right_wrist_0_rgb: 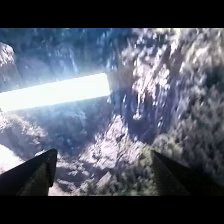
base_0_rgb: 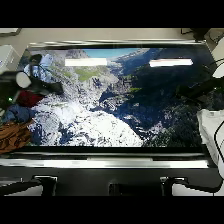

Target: Fold the clothes and pants, and hang the long-sleeved shirts on hangers.

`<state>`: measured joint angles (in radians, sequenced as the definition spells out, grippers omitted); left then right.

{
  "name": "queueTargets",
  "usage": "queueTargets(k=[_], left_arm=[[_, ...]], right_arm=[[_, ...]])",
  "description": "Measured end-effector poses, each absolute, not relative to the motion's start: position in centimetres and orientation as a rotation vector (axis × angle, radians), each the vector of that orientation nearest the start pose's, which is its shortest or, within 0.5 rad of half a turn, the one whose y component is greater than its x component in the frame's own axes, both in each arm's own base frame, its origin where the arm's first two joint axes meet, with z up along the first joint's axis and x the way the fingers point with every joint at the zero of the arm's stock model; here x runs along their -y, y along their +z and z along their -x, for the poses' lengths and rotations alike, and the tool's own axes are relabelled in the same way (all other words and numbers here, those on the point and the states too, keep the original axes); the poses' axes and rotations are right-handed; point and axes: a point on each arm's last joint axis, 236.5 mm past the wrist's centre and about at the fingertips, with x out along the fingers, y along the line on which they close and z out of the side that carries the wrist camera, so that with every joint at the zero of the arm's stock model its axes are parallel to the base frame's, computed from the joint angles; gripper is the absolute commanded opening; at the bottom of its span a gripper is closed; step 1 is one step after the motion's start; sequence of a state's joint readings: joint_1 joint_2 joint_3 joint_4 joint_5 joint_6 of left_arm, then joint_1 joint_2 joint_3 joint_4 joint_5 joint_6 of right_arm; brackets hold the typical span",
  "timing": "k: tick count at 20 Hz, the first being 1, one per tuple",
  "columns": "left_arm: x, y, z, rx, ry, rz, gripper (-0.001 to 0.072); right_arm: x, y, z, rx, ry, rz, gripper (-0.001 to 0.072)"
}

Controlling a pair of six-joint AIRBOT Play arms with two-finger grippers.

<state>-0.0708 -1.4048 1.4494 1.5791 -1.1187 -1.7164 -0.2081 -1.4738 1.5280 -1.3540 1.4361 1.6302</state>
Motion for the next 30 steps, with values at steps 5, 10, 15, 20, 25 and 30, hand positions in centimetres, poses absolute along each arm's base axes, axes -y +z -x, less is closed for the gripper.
queueTargets(k=[5, 10, 15, 20, 25, 30], left_arm=[[-14.8, 7.2, -35.8, -1.336, 0.453, 0.277, 0.0717], [-22.6, 4.5, -25.9, -1.296, 0.662, 0.635, 0.0717], [-25.5, 0.1, -23.8, -1.185, 0.709, 0.798, 0.0717], [-26.2, -4.3, -25.5, -1.152, 0.654, 0.881, 0.0717], [-25.6, -7.4, -26.7, -1.176, 0.583, 0.931, 0.0149], [-25.1, -6.6, -26.6, -1.192, 0.545, 0.931, 0.0024]], right_arm=[[3.8, 4.5, -41.4, -1.348, -0.039, -0.331, 0.0667], [3.5, 4.2, -40.3, -1.403, -0.035, -0.34, 0.0667], [2.4, 4.2, -39.1, -1.457, -0.024, -0.395, 0.0667], [1.7, 4.3, -38.1, -1.502, -0.033, -0.448, 0.0667], [1.2, 4.4, -37.4, -1.534, -0.046, -0.488, 0.0667], [0.7, 4.5, -37.0, -1.558, -0.035, -0.511, 0.0667]])
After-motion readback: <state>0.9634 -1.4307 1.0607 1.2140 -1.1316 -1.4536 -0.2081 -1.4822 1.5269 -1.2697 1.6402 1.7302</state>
